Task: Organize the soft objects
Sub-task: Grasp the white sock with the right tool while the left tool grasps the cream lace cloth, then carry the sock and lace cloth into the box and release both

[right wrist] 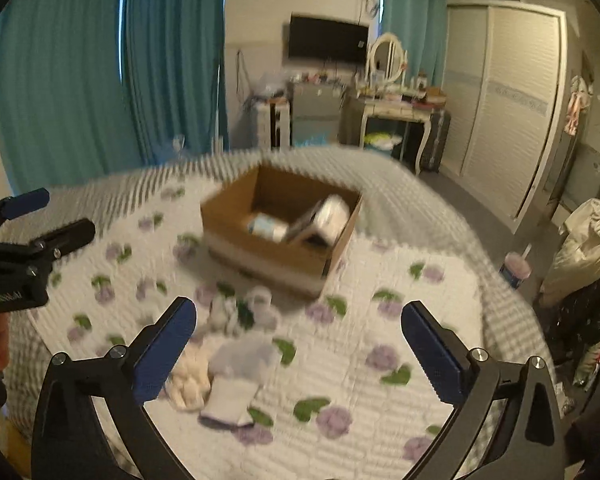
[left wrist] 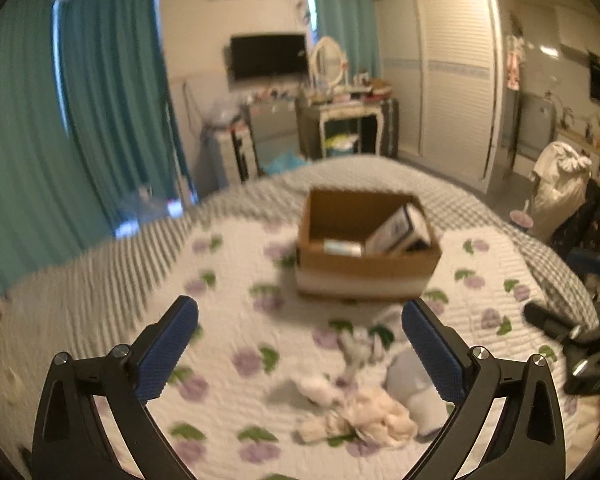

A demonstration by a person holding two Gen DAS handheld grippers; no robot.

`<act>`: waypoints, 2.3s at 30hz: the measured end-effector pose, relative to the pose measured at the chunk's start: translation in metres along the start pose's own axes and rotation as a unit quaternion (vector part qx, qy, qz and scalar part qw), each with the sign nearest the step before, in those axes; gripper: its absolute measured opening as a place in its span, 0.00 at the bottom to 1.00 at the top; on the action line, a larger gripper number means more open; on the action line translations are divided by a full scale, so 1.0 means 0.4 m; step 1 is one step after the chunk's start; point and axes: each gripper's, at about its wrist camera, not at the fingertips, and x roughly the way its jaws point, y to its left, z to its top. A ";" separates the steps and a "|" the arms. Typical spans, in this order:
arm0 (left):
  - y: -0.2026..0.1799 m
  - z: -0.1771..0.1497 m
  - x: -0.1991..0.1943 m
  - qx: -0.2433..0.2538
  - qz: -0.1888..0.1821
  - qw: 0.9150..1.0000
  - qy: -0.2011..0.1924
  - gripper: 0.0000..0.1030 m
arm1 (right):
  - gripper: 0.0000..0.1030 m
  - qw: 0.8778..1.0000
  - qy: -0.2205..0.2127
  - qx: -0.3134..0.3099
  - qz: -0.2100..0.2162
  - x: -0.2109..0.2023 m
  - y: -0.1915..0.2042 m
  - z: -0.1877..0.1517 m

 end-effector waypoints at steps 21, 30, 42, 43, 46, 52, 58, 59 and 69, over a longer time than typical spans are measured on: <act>-0.043 -0.235 0.232 -0.037 -0.022 0.989 0.142 0.99 | 0.42 0.988 0.118 0.031 0.100 0.365 0.046 -0.212; -0.148 -0.256 0.245 -0.001 -0.037 0.983 0.180 0.75 | 0.41 0.993 0.083 0.067 0.050 0.276 -0.067 -0.198; -0.187 -0.300 0.326 0.027 -0.094 0.963 0.250 0.41 | 0.41 0.991 0.105 0.067 0.056 0.315 -0.065 -0.237; -0.186 -0.304 0.330 0.026 -0.096 0.962 0.255 0.37 | 0.41 0.991 0.105 0.068 0.056 0.314 -0.064 -0.237; -0.178 -0.297 0.308 0.018 -0.106 0.965 0.238 0.30 | 0.41 0.991 0.103 0.070 0.056 0.303 -0.064 -0.238; -0.155 -0.271 0.231 0.009 -0.113 0.975 0.193 0.30 | 0.41 0.993 0.082 0.068 0.055 0.240 -0.059 -0.220; -0.141 -0.214 0.149 0.010 -0.113 0.981 0.157 0.30 | 0.41 0.995 0.051 0.071 0.050 0.150 -0.062 -0.192; -0.141 -0.203 0.139 0.010 -0.112 0.982 0.150 0.30 | 0.41 0.995 0.047 0.072 0.050 0.134 -0.063 -0.188; -0.121 -0.039 0.048 0.020 -0.117 0.991 0.068 0.30 | 0.41 0.998 -0.007 0.051 0.044 0.036 -0.053 -0.097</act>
